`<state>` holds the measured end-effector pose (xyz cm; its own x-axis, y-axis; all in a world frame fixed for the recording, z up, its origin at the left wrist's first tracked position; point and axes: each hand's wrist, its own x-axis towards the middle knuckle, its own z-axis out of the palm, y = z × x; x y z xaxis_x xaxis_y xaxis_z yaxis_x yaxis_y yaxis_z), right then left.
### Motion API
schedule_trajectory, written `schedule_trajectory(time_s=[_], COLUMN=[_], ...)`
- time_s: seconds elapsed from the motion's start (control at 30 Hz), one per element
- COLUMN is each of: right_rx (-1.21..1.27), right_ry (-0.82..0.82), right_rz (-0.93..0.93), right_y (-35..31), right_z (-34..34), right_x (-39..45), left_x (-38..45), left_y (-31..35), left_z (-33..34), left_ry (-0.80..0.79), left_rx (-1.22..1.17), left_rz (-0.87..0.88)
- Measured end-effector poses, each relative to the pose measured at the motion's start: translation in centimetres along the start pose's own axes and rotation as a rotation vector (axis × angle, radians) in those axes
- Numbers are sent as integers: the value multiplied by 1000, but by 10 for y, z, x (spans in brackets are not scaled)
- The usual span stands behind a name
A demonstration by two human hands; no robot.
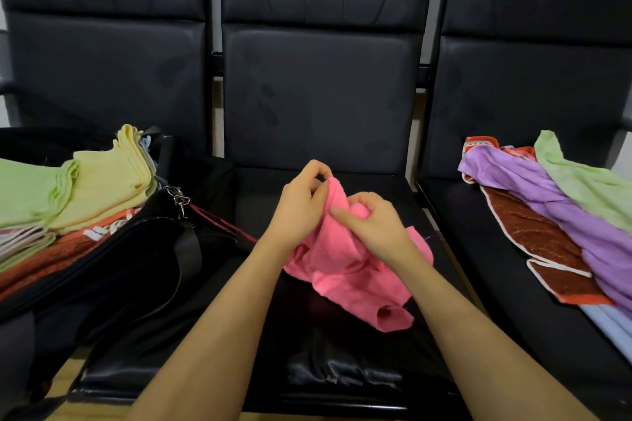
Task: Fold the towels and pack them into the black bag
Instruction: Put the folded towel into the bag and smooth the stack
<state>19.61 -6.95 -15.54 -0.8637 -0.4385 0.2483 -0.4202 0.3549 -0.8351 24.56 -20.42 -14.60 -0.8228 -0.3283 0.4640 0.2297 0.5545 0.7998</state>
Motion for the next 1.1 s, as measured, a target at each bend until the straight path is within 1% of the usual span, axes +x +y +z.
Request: schedule_trajectory(time_s=[0.03,0.13,0.17,0.23,0.3,0.4,0.47,0.53,0.6,0.67,0.73,0.8,0.87,0.93,1.03,1.1], right_rx=[-42,-24,-57,-225,-369,-418,-425,-415,-376,-343,-324,-299,-288,-315,-387,-418], right_ry=[30,149,196,287,280,192,168,182,211,223,220,230,253,280,325,399], right_rz=[-33,-117,-141,-169,-103,29,58,80,108,124,130,133,131,116,58,17], right_y=[-1,-5,-6,-4,1,11,15,16,16,17,18,17,17,19,21,20], right_z=[1,-2,-3,-6,-10,-11,-11,-11,-11,-11,-11,-11,-13,-14,-17,-20], right_x=[1,1,2,5,8,9,7,7,6,5,5,4,4,4,2,0], left_x=[1,3,4,5,5,-1,-6,-13,-17,-20,-22,-22,-20,-18,-16,-12], left_y=[-1,-4,-4,-3,-5,-13,-15,-12,-12,-15,-18,-21,-22,-18,-7,0], left_z=[0,-5,-6,-7,-7,-1,7,14,21,27,32,36,36,34,25,16], left_ry=[2,28,26,27,25,-30,-90,-189,-297,-343,-323,-279,-228,-143,43,190], left_rx=[4,-14,-8,46,61,88,210,349,542,744,875,918,856,722,440,214], left_rz=[-8,-33,-32,-21,-55,-151,-180,-196,-122,10,107,175,183,141,-13,-110])
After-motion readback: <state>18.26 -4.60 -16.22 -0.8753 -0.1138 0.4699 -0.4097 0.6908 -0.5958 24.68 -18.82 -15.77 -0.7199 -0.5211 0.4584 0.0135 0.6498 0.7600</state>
